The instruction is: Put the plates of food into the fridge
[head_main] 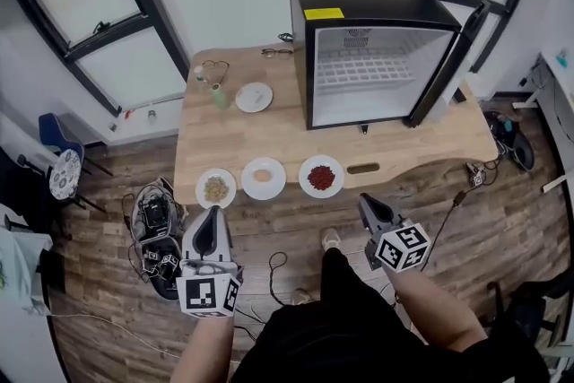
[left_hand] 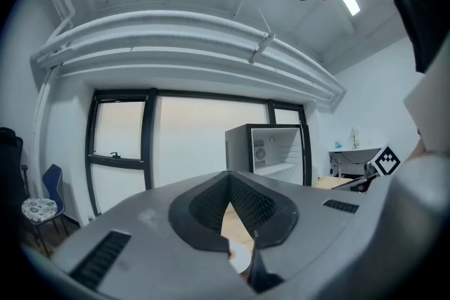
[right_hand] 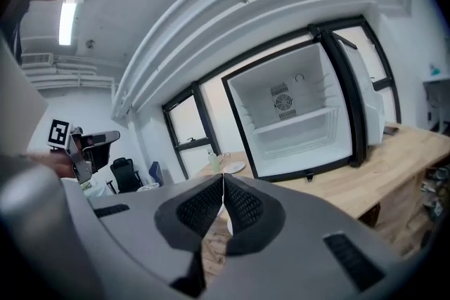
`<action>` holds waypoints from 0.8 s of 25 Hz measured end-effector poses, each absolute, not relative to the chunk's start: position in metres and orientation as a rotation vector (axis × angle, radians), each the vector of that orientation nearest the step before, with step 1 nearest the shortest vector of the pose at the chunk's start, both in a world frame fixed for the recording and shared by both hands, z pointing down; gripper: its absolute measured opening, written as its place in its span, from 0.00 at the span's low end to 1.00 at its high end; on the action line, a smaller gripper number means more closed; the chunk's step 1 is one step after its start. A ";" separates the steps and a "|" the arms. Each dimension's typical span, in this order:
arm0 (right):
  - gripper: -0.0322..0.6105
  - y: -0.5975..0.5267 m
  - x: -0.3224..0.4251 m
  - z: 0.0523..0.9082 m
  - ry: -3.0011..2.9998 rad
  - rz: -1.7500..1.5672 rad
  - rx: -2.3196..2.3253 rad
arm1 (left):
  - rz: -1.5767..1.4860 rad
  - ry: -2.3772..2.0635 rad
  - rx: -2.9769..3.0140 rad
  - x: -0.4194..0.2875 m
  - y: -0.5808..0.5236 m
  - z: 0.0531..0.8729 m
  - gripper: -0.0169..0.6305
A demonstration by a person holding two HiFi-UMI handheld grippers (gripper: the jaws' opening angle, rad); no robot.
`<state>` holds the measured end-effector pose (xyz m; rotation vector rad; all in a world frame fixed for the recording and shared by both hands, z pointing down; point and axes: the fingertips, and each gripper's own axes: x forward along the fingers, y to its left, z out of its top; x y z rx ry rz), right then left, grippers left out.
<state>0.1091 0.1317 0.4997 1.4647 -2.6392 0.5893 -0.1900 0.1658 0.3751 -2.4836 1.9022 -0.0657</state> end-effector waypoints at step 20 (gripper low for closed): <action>0.31 0.063 0.102 0.715 -2.301 1.745 1.459 | -0.337 1.975 -2.545 -0.165 0.079 0.444 0.03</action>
